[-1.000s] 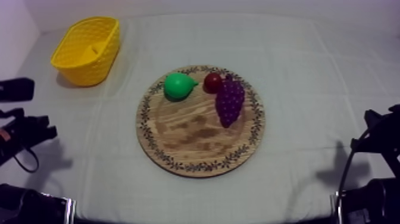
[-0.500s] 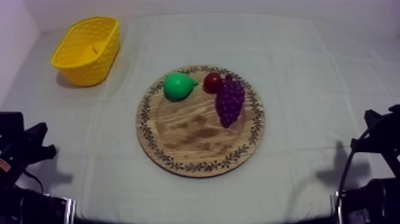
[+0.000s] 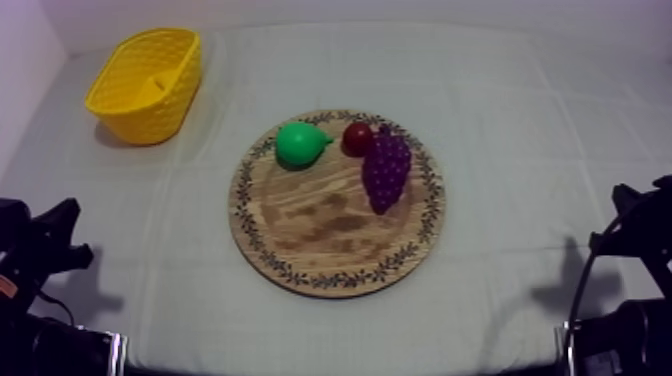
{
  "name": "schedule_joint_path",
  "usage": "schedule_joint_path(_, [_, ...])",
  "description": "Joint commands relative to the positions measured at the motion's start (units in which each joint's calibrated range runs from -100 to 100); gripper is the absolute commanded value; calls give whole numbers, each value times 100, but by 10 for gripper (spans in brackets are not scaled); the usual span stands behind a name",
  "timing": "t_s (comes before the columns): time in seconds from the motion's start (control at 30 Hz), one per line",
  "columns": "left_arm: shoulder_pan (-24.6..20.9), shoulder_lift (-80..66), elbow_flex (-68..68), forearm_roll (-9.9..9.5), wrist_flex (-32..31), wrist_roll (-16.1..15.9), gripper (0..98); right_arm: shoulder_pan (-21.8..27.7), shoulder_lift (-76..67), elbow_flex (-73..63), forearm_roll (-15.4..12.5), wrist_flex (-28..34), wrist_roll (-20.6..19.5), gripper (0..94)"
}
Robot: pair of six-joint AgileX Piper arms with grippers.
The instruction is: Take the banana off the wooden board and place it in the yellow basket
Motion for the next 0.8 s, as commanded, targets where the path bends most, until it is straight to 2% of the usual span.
schedule_joint_path(0.0, [5,-9,37,-13,-365,368,1,-1,-2,2,1,-4,0,3])
schedule_joint_path(0.1, [8,-11,66,-20,-473,629,1,-1,-2,2,1,-4,0,3])
schedule_joint_path(0.2, [9,-12,76,-23,-510,750,1,-1,-2,2,1,-4,0,3])
schedule_joint_path(0.77, [10,-12,81,-24,-529,801,1,-1,-2,2,1,-4,0,3])
